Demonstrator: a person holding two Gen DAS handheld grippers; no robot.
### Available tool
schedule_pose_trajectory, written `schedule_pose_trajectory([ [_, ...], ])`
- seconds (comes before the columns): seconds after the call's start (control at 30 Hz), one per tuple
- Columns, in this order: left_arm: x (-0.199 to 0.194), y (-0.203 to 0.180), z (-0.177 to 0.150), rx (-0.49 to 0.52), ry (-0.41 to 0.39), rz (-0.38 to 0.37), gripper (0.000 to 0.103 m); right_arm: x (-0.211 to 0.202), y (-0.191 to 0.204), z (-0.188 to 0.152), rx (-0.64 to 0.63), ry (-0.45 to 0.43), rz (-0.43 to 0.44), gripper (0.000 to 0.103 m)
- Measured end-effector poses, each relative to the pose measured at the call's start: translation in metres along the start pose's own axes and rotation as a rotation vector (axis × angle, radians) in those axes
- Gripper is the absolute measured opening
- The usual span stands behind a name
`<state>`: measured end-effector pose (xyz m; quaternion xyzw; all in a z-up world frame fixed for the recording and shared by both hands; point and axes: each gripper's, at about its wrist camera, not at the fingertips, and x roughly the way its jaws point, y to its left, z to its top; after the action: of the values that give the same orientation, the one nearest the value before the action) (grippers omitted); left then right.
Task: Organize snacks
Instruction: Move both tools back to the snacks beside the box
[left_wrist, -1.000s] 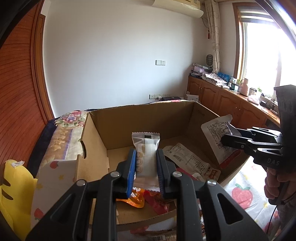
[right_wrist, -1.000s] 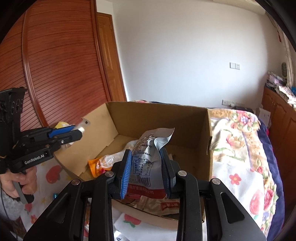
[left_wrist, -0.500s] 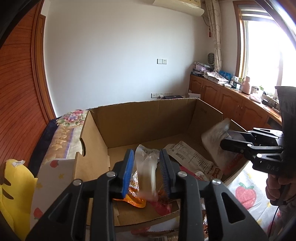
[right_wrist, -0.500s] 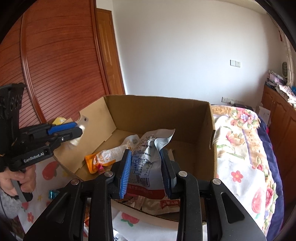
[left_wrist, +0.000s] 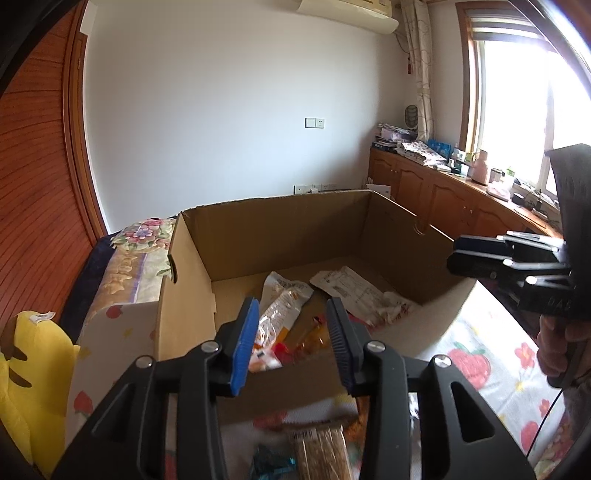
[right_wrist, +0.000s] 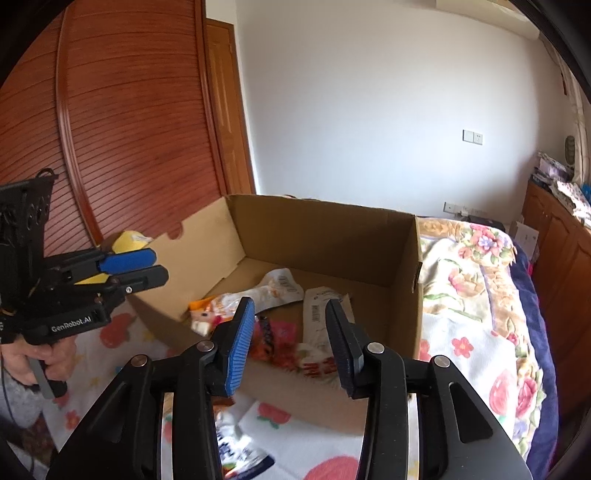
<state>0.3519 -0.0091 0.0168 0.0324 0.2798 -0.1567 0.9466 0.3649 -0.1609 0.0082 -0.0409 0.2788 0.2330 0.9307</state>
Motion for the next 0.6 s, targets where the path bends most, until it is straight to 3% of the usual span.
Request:
schedule_pose_trajectory([
  [0.23,-0.023,-0.008,-0.024,0.010,0.031,-0.011,0.039,-0.030,0.022,-0.010,-0.020,0.017,0.015,0.046],
  [0.6,-0.024,-0.016,-0.066,0.000,0.111,-0.010,0.040,-0.035,0.045,-0.046,-0.031,0.117,0.042,0.052],
])
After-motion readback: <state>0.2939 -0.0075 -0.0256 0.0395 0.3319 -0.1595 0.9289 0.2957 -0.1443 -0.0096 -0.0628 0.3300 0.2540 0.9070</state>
